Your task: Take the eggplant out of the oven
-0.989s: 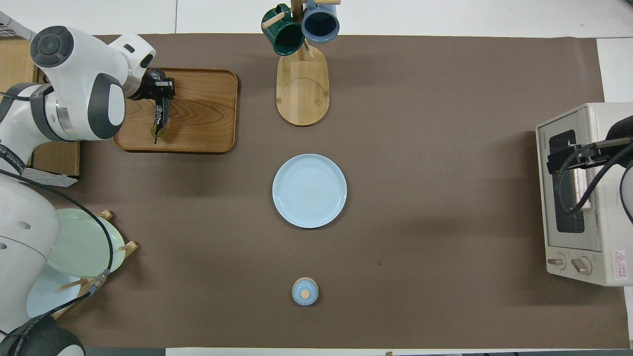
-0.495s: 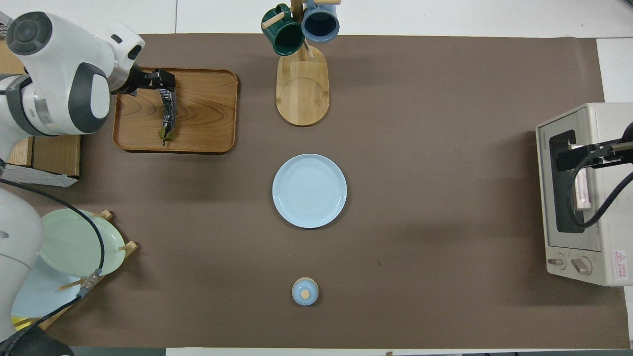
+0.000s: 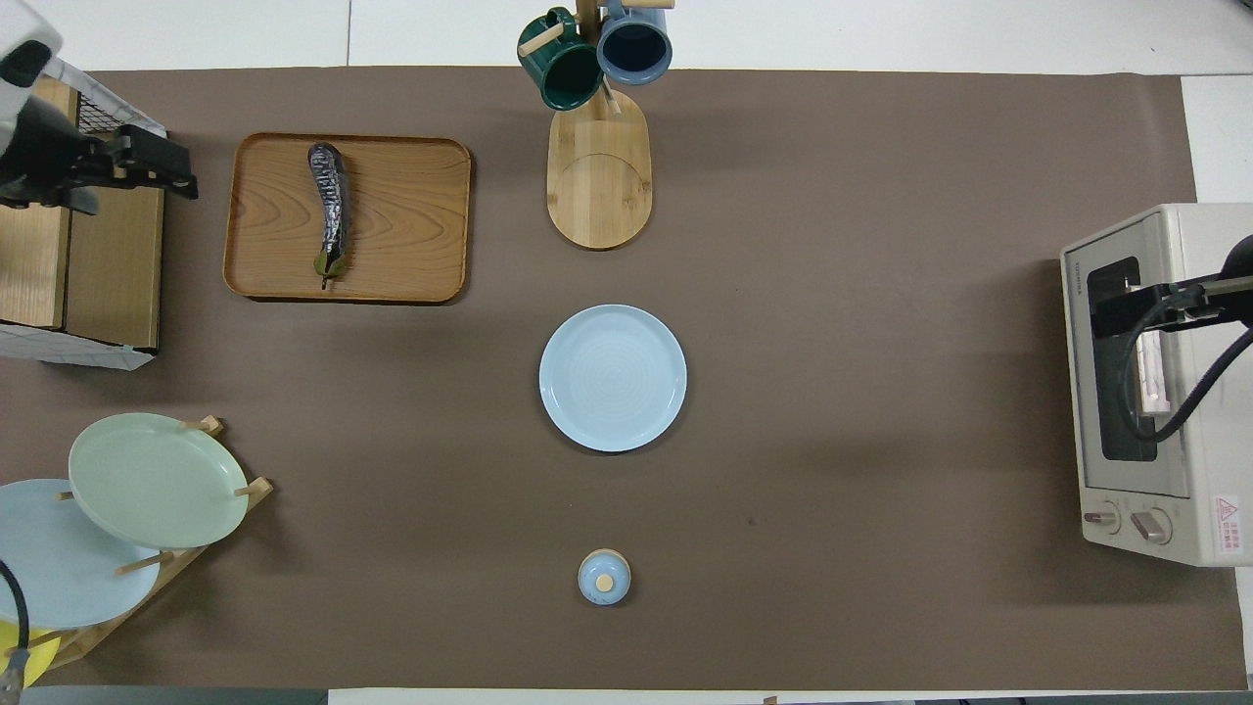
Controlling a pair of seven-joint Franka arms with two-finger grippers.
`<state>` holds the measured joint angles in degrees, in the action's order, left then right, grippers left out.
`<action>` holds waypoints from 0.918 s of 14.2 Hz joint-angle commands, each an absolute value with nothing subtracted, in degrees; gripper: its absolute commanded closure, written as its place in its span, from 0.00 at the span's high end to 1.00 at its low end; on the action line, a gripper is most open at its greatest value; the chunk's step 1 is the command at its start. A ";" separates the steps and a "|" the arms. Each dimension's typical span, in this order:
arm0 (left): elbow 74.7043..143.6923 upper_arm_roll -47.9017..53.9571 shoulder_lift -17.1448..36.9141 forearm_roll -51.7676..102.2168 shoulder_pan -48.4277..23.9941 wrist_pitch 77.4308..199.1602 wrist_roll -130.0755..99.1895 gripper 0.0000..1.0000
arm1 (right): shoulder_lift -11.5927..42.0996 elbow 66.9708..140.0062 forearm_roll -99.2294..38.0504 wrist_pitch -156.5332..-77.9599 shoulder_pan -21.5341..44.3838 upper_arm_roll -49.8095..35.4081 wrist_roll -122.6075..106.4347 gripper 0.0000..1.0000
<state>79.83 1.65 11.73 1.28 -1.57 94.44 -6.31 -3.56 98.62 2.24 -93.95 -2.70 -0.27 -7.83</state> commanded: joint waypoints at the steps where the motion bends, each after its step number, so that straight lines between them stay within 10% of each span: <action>1: 82.35 1.67 5.29 0.18 -1.58 87.04 -5.89 1.00 | -3.60 98.61 0.53 -94.39 -2.99 -0.26 -7.39 1.00; 8: 101.41 1.58 -6.41 0.26 -2.72 92.70 -5.71 1.00 | -3.61 93.80 0.53 -88.70 -3.34 -0.35 -6.68 1.00; 13: 94.22 1.41 -3.25 0.79 -2.64 88.07 -5.27 1.00 | -3.34 93.43 0.53 -88.94 -3.34 -0.26 -6.85 1.00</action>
<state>96.67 1.94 -3.72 1.20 -1.99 90.13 -5.97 -4.05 94.59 2.19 -89.63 -2.69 -0.19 -7.29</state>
